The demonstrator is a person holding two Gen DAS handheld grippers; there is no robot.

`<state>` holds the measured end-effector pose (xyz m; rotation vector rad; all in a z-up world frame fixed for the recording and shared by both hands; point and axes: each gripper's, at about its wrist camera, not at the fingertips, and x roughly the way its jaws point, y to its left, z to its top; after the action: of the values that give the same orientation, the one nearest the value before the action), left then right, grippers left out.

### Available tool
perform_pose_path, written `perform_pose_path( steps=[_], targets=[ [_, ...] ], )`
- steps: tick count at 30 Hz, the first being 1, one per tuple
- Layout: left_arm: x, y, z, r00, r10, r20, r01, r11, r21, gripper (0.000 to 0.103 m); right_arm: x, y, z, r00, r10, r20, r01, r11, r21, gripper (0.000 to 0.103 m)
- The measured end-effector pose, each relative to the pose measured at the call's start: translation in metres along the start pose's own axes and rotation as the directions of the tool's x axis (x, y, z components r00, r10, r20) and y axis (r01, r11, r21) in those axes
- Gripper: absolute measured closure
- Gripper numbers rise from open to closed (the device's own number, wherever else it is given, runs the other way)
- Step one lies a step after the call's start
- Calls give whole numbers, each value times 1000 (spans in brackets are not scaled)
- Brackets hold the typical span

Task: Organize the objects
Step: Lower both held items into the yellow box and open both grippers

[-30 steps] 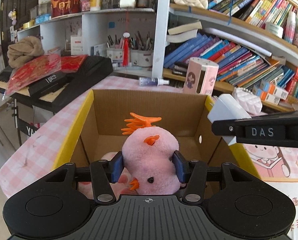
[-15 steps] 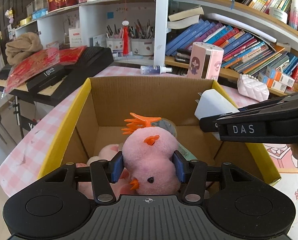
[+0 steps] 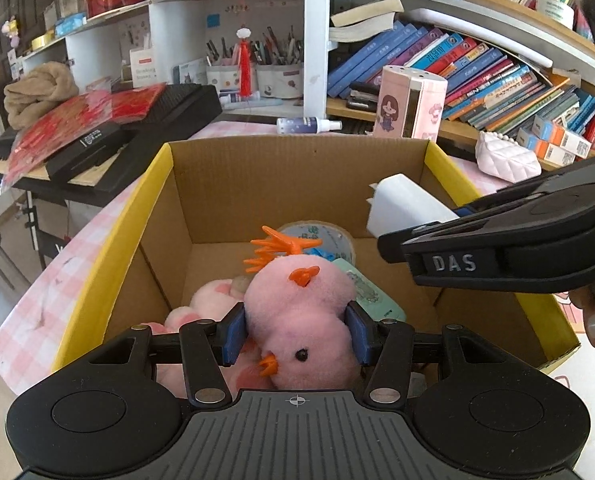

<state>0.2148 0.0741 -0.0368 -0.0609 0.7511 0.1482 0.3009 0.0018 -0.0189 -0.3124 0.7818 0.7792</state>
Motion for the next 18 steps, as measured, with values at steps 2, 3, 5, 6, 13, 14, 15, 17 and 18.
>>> perform_pose_path(
  steps=[2,3,5,6,13,14,15,17,18],
  targets=[
    [1,-1,0,1000,-2,-1,2,1000,8,52,3,3,1,1000,1,-7,-1,1000,-20,79],
    [1,-2,1,1000,-1,-1,1,1000,11,52,4,4,1,1000,-6,-9,6,999,-33,79],
    [2,-2,1,1000,-2,-3,2,1000,16,52,6,6,1,1000,-20,-12,19,998,-52,79],
    [3,-2,1,1000,-3,-5,3,1000,18,51,7,6,2,1000,-22,-13,21,998,-58,79],
    [4,-4,1,1000,0,-11,0,1000,20,45,8,5,3,1000,-20,-10,19,998,-58,79],
    [3,-4,1,1000,4,-7,-4,1000,21,38,7,5,3,1000,-18,-9,18,998,-58,79],
    [1,-3,2,1000,9,-2,-9,1000,22,34,6,5,4,1000,-17,-7,16,998,-60,79],
    [-2,-3,2,1000,16,9,-16,1000,21,25,2,8,6,1000,-8,9,9,997,-71,79],
    [-5,-2,3,1000,17,16,-17,1000,18,23,0,10,6,1000,-5,18,6,997,-82,79]
  ],
)
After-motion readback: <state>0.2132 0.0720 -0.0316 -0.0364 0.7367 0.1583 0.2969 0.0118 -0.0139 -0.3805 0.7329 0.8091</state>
